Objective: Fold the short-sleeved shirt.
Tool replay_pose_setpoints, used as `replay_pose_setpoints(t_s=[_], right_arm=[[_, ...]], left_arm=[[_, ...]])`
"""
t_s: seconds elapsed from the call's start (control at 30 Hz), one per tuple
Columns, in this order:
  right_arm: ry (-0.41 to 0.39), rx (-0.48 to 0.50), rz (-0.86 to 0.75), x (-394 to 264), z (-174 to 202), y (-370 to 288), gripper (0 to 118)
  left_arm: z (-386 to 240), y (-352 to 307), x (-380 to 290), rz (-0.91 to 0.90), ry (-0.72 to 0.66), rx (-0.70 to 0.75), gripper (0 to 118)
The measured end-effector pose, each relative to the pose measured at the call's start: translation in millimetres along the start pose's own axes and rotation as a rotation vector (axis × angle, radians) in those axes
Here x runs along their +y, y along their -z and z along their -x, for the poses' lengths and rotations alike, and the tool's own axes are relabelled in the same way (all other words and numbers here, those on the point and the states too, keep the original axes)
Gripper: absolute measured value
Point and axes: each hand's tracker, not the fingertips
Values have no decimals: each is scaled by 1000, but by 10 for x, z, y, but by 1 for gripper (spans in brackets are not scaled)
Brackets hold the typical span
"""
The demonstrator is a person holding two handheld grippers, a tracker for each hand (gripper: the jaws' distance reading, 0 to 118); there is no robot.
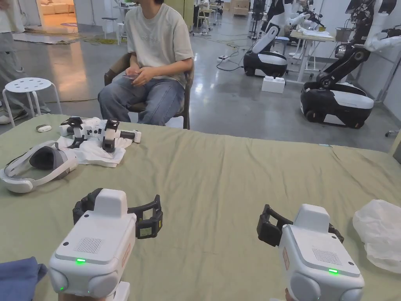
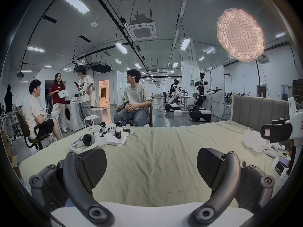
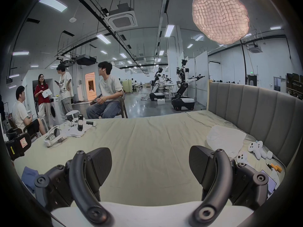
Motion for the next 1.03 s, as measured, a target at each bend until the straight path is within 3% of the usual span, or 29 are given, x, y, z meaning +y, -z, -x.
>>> replay_pose_setpoints(t_s=[0.37, 1.03], right_arm=[[-75, -31, -81, -14, 71, -27, 99], [-64, -35, -98, -48, 46, -22, 106]], left_arm=[[61, 10, -27, -8, 11, 14, 111], [97, 32, -20, -16, 20, 16, 111]])
